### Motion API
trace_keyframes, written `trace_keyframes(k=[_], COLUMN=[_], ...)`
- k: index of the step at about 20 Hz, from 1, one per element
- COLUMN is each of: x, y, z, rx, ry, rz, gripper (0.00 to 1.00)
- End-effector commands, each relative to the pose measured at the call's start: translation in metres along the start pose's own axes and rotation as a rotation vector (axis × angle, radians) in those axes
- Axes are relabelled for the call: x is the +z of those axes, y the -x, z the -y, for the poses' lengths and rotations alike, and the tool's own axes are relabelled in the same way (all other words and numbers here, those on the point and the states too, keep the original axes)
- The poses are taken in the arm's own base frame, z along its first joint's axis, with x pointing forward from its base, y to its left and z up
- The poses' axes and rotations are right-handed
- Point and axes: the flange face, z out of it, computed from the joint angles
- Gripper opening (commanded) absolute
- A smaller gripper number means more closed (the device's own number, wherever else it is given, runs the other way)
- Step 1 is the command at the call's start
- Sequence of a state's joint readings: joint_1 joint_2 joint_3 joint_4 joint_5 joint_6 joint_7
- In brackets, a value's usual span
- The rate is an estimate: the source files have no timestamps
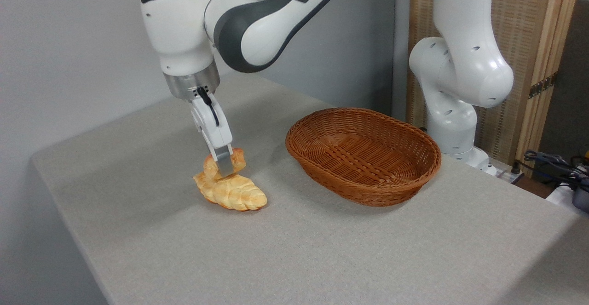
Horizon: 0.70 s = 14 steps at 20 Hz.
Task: Put bread into the basket
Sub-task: 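Lift the orange bun off the croissant toward the wicker basket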
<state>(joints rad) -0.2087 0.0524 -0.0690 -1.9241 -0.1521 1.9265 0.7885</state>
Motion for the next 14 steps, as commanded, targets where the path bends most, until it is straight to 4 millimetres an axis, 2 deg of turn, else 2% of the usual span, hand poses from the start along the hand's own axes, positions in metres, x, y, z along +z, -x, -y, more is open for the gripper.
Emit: trace_keyframes(k=[1,4,6,9,11,12,14], x=[-0.034,-0.063,-0.075,-0.072,-0.068,-0.064,-0.044], y=[0.014,0.031,0.044,0.056,0.072,0.082,0.093], z=[-0.016,-0.036,-0.045,-0.054,-0.058,-0.056,-0.059], rx=[0.02,0.022,0.019,0.011,-0.002,-0.019,-0.02], ry=[-0.003,0.018,0.039,0.095,0.127,0.148,0.196], rz=[0.013,0.037,0.059,0.137,0.197,0.212,0.252], gripper=[0.38,0.4,0.42,0.45,0.48,0.53,0.73])
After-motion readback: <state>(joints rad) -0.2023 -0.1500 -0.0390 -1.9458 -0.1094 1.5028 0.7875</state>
